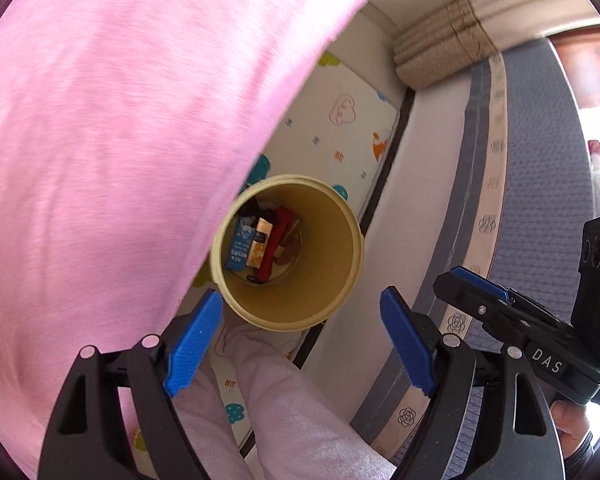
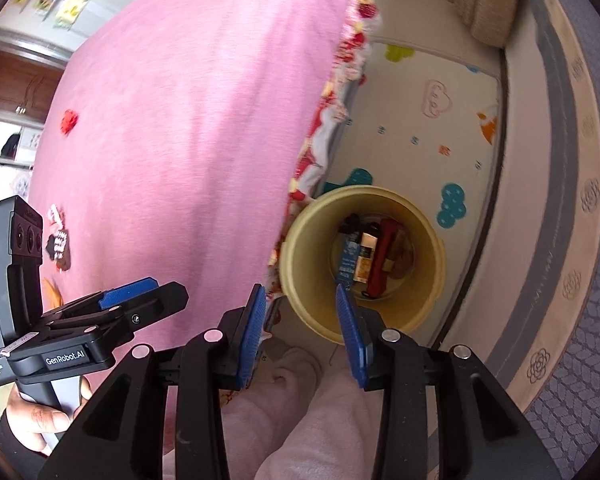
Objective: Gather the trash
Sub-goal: 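Carry the shoelace and amber bottle over the yellow bin and release both, then grasp the red MILK CANDY wrapper with the left tool while the right tool grasps the brown RIG sock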
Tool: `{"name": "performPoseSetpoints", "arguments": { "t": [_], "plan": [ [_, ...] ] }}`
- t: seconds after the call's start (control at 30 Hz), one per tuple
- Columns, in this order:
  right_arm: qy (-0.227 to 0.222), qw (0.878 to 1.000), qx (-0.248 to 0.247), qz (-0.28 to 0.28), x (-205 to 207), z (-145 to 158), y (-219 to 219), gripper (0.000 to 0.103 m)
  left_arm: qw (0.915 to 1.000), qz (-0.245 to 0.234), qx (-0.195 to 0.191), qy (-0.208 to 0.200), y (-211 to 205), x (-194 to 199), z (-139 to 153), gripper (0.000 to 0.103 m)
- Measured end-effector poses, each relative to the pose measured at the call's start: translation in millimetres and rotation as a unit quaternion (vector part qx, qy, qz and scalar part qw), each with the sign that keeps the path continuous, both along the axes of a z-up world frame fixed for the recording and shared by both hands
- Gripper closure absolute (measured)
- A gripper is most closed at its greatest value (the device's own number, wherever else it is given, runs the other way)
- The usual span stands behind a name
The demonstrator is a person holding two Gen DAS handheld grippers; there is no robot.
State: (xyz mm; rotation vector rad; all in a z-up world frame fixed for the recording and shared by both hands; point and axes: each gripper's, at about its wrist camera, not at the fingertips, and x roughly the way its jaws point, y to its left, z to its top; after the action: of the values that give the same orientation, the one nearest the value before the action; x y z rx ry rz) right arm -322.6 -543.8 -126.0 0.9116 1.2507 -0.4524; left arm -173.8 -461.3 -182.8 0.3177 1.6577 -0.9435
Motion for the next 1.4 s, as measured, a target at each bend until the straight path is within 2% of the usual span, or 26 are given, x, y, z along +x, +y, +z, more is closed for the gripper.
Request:
{"name": "performPoseSetpoints", "arguments": {
  "t": [0.13, 0.3, 0.5, 0.73, 0.87, 1.03, 1.17, 1.3, 1.4],
  "plan": [
    [-0.012, 0.999, -0.008, 0.042, 42, 14, 24, 0.066, 0.9992, 0.039, -0.009, -0.010, 36, 27, 15, 0.023],
    [-0.027, 0.995, -0.011, 0.100, 99, 28, 66, 0.066, 0.9945, 0.101, -0.014, -0.024, 102, 69, 32, 0.023],
    [-0.045, 0.982, -0.016, 0.181, 176, 43, 138, 0.066, 0.9803, 0.192, -0.015, -0.044, 200, 125, 47, 0.022],
    [-0.073, 0.963, -0.017, 0.260, 258, 53, 224, 0.066, 0.9526, 0.296, -0.014, -0.068, 312, 180, 58, 0.022],
    [-0.083, 0.953, -0.015, 0.291, 305, 54, 258, 0.065, 0.9322, 0.352, -0.011, -0.083, 366, 216, 64, 0.022],
    [-0.092, 0.946, 0.000, 0.312, 366, 51, 288, 0.063, 0.9033, 0.421, -0.022, -0.078, 405, 244, 66, 0.020],
    [-0.086, 0.942, 0.006, 0.323, 405, 39, 303, 0.054, 0.8813, 0.467, -0.027, -0.068, 422, 263, 57, 0.019],
    [-0.064, 0.943, 0.024, 0.327, 440, 14, 313, 0.048, 0.8696, 0.489, -0.028, -0.060, 425, 283, 45, 0.016],
    [-0.048, 0.943, 0.036, 0.328, 461, -6, 321, 0.047, 0.8680, 0.493, -0.015, -0.055, 426, 299, 32, 0.016]
  ]
}}
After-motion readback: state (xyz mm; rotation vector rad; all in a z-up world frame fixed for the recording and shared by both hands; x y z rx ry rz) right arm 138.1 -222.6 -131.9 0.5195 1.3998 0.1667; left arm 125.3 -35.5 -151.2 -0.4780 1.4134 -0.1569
